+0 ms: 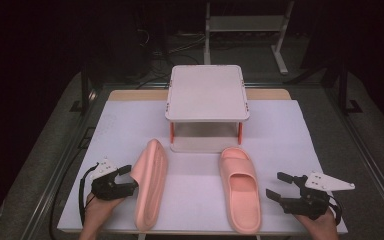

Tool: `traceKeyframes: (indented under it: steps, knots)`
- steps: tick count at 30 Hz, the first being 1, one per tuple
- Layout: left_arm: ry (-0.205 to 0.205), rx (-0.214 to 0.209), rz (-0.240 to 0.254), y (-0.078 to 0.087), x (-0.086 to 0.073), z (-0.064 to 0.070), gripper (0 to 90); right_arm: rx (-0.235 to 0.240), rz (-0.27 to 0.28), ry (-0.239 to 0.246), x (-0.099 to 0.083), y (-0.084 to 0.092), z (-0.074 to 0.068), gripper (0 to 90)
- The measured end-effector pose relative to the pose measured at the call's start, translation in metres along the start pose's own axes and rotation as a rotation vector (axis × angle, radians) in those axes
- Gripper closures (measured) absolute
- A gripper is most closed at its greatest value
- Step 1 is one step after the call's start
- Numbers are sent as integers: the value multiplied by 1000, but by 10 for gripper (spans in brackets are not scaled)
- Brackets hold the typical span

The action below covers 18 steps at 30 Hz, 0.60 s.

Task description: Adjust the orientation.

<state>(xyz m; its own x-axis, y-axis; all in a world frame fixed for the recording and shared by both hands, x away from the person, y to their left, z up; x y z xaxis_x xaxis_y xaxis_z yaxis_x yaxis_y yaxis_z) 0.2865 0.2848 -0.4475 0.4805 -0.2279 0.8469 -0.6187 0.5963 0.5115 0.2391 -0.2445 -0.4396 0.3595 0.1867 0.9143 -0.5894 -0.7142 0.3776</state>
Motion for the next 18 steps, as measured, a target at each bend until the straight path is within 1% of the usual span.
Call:
traceKeyframes:
  steps: [6,13,14,18]
  knots:
    - [-1,-13,20,-2,3,6,289,1,-1,2,0,0,0,244]
    - [-6,-17,33,-5,6,11,294,3,-6,4,0,-1,-1,245]
    - [-17,-15,33,-6,7,13,296,4,-6,4,0,-1,-1,245]
    - [-28,-16,34,-7,7,15,304,5,-9,1,-1,-1,-1,245]
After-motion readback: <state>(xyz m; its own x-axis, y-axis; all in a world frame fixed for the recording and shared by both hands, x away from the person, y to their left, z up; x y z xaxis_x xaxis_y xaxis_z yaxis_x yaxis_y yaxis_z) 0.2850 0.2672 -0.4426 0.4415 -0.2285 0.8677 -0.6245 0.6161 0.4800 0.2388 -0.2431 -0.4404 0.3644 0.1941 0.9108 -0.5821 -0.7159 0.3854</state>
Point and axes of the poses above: each handheld gripper's, and its own axes: y roughly backward along the jaws, x roughly out of its top, z roughly to its right, the point moved 2 cm from there along -y, roughly forward along the jaws, and after that the axes turned 1 degree about y, right-handed, at the moved point
